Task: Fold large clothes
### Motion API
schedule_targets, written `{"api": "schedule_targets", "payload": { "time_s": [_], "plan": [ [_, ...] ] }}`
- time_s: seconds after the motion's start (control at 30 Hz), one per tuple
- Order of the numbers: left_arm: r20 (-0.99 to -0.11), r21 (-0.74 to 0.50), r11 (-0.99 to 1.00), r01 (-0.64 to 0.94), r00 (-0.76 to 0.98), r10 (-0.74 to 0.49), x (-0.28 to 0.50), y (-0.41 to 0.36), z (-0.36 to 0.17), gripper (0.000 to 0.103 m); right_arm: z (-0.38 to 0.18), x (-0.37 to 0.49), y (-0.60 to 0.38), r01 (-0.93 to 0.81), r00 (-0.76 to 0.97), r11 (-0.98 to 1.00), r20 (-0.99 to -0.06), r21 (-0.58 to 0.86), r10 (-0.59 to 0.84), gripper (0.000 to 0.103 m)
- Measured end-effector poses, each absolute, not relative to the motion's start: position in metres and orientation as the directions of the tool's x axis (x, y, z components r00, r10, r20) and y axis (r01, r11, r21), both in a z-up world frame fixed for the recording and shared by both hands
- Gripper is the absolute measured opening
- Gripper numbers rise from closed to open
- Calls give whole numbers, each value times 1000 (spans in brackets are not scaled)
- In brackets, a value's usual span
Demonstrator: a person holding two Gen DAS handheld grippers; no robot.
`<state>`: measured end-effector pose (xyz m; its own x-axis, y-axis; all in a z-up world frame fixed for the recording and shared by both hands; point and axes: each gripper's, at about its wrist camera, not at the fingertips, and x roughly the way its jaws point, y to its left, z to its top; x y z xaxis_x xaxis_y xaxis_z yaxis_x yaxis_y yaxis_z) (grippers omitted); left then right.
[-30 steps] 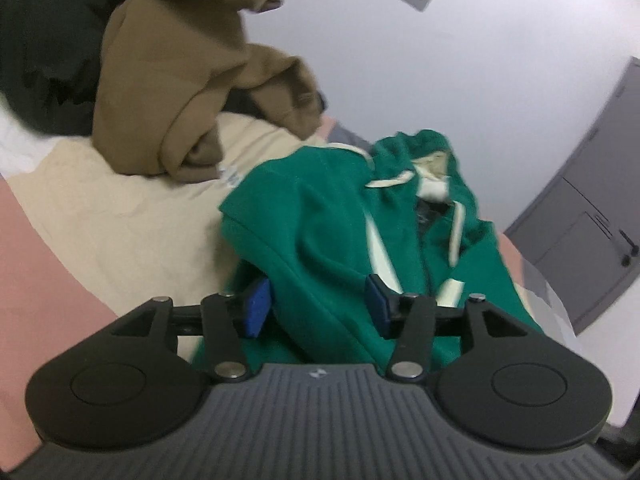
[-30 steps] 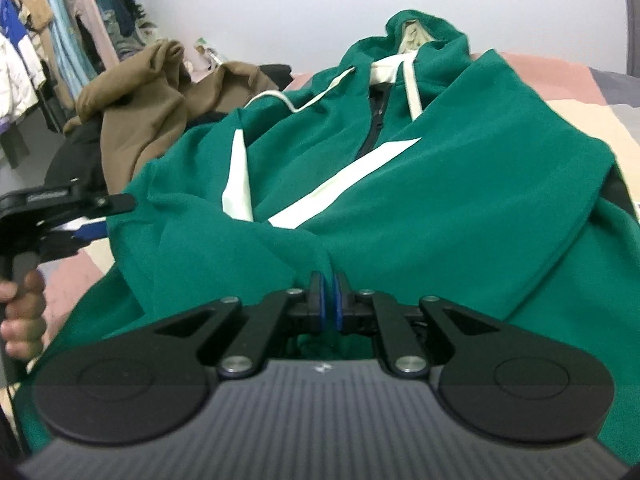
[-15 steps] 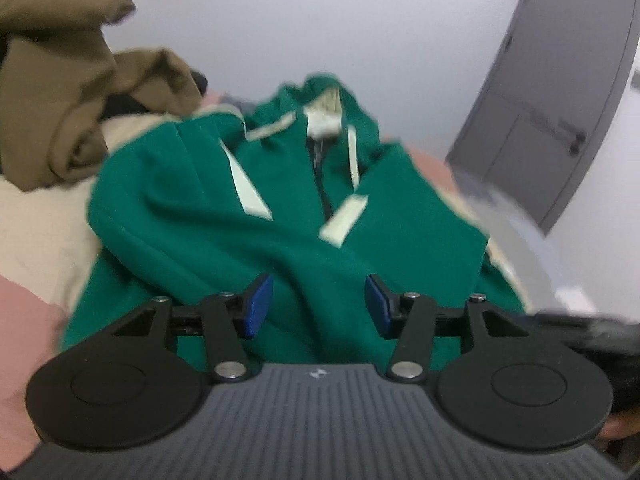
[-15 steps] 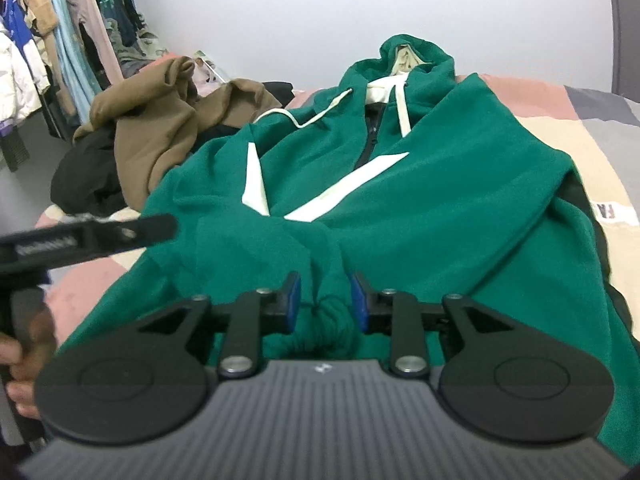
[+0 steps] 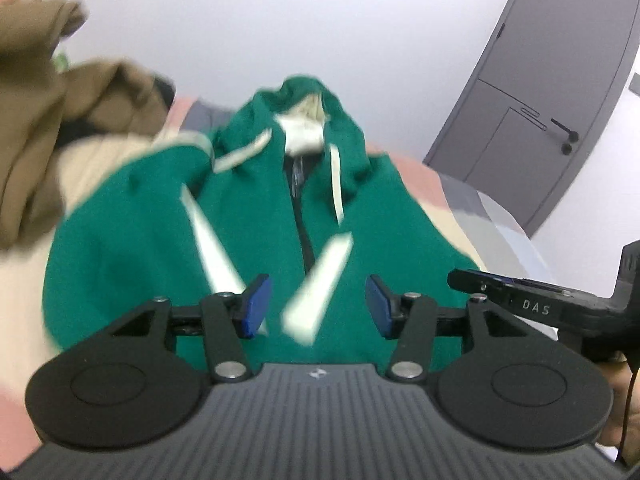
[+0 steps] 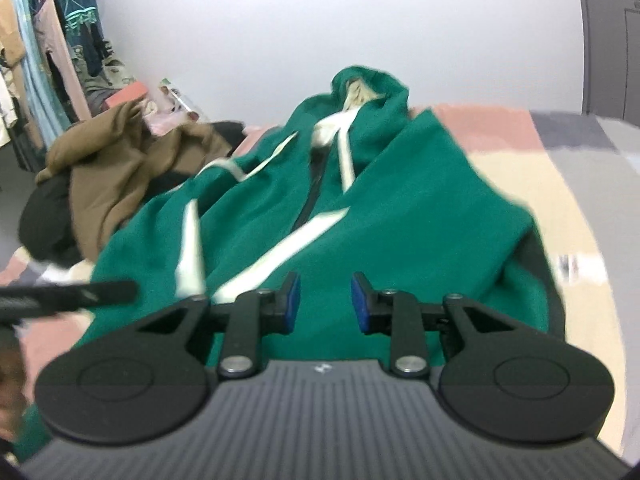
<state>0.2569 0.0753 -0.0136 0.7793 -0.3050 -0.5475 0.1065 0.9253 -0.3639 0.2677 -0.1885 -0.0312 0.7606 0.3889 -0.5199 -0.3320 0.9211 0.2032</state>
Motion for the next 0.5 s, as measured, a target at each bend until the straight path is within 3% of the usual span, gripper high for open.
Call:
{"api": "schedule_targets", "payload": {
  "time_s": [0.07, 0.13, 0.2, 0.37, 0.43, 0.5],
  "plan": [
    [-561, -347, 933, 93, 777, -287, 304, 76, -12, 61, -27, 303, -188, -343, 761, 917, -512, 204, 399, 32],
    [-569, -343, 937, 63, 780, -260, 356, 83, -17, 61, -25, 342, -188, -342, 765, 912, -497, 225, 409, 48],
    [-563, -333, 943, 32, 795, -226, 408, 94, -23, 61, -25, 382, -186, -345, 770, 905, -477, 248, 424, 57],
    [-547, -367, 929, -43, 818, -178, 530, 128, -45, 62, -33, 487, -179, -329, 777, 900, -461, 286, 430, 56],
    [-551, -368, 928, -51, 816, -173, 570, 135, -53, 62, -38, 528, -179, -284, 799, 912, -453, 295, 395, 65],
    [-540, -347, 936, -59, 828, -148, 602, 138, -63, 62, -45, 566, -182, -220, 820, 919, -448, 327, 356, 66]
  ]
}}
